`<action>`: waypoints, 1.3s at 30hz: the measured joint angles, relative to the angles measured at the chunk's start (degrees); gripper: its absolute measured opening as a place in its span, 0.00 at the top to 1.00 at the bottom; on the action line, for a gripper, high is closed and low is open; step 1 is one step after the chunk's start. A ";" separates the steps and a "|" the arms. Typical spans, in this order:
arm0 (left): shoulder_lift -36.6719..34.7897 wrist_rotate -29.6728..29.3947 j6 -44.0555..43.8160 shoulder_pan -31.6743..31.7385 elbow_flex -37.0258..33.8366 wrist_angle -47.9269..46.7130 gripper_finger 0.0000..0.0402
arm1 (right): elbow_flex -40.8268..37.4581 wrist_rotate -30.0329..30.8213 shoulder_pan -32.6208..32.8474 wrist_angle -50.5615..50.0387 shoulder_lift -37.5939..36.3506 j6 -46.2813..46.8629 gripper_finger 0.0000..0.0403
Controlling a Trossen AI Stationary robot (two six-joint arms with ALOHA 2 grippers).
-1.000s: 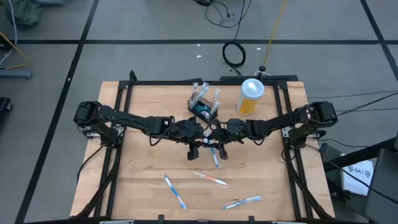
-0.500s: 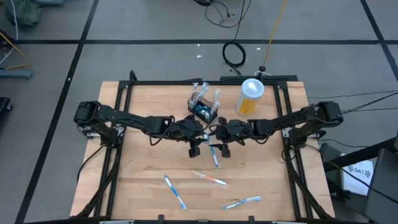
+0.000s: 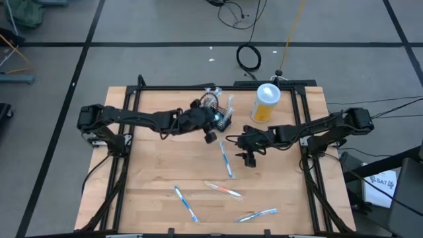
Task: Pick & Place toothbrushing station
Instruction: Put the blue mouthwash bottle into the black organizer
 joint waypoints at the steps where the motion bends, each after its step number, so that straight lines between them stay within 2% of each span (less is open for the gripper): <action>1: 0.27 0.00 0.00 0.86 0.01 -0.08 0.73 | -0.41 0.02 -0.10 0.11 0.00 -0.06 0.43; 8: 0.64 -0.13 0.35 6.06 0.01 -0.68 0.73 | -2.00 0.02 -1.03 1.64 0.00 -0.71 0.44; 13: 2.43 5.44 -0.04 8.95 0.01 0.04 0.73 | -2.70 -0.11 -1.40 4.04 0.00 -1.91 0.43; 23: 8.39 5.11 1.92 12.59 -0.07 2.21 0.72 | -2.79 -0.13 -1.40 5.97 0.02 -3.39 0.43; 30: 10.92 13.90 0.75 15.70 -0.03 1.61 0.72 | -2.79 -0.17 -1.40 6.17 0.02 -4.09 0.44; 39: 11.59 15.85 1.01 16.93 -0.03 1.86 0.72 | -2.79 -0.17 -1.40 6.16 0.02 -4.88 0.44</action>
